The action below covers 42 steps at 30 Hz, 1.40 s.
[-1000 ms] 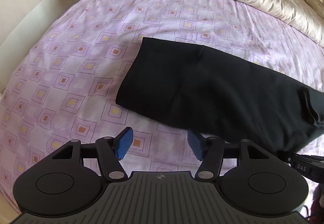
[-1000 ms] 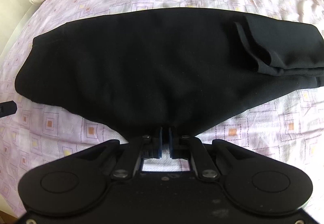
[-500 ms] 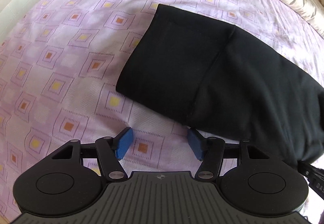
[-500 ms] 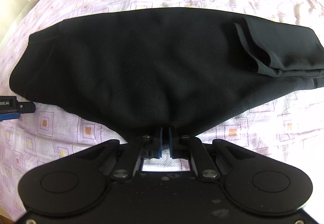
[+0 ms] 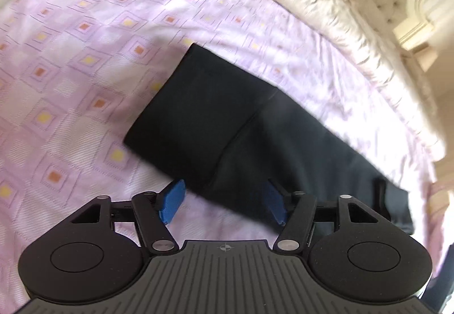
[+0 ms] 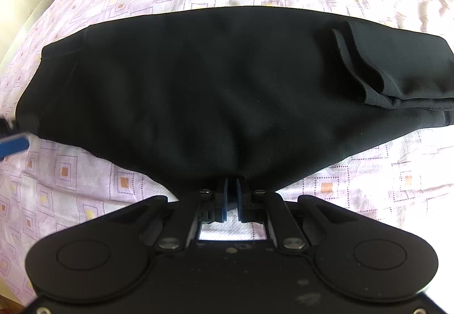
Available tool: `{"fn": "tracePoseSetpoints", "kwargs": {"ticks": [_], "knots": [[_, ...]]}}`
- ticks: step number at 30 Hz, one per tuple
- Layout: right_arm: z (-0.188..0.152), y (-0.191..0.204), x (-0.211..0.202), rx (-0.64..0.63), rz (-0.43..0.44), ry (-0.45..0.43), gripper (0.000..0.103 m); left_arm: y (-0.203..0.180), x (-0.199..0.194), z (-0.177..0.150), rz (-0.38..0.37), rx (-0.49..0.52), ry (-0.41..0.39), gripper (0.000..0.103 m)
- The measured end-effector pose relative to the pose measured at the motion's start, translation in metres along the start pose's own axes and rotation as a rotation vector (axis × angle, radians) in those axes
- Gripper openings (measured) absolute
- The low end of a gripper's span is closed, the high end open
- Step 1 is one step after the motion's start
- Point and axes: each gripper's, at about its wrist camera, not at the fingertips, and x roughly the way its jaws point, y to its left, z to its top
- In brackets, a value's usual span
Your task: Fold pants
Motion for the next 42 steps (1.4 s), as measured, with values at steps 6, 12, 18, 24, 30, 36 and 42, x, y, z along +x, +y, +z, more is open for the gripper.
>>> {"fn": "tracePoseSetpoints", "kwargs": {"ticks": [6,12,18,24,30,36,42], "knots": [[0.002,-0.002,0.001,0.004,0.005,0.005,0.009,-0.003,0.008,0.0,0.095,0.034,0.025,0.077],[0.003,-0.002,0.001,0.005,0.008,0.006,0.009,0.004,0.032,0.0,0.052,-0.003,0.065,0.1],[0.002,-0.001,0.004,0.002,0.011,0.009,0.009,0.0,0.043,0.01,0.019,-0.077,0.007,0.102],[0.002,-0.002,0.006,0.005,0.021,0.022,0.009,-0.004,0.048,0.012,0.035,-0.151,-0.04,0.102],[0.0,-0.001,0.005,0.001,0.029,0.03,0.009,0.01,0.043,0.015,0.003,-0.324,-0.051,0.095],[0.001,0.001,0.003,-0.002,0.033,0.038,0.009,0.001,0.031,0.018,0.051,-0.264,-0.071,0.022],[0.005,-0.009,0.005,-0.017,0.053,0.043,0.009,-0.045,0.009,0.022,0.055,-0.047,-0.17,0.02]]}}
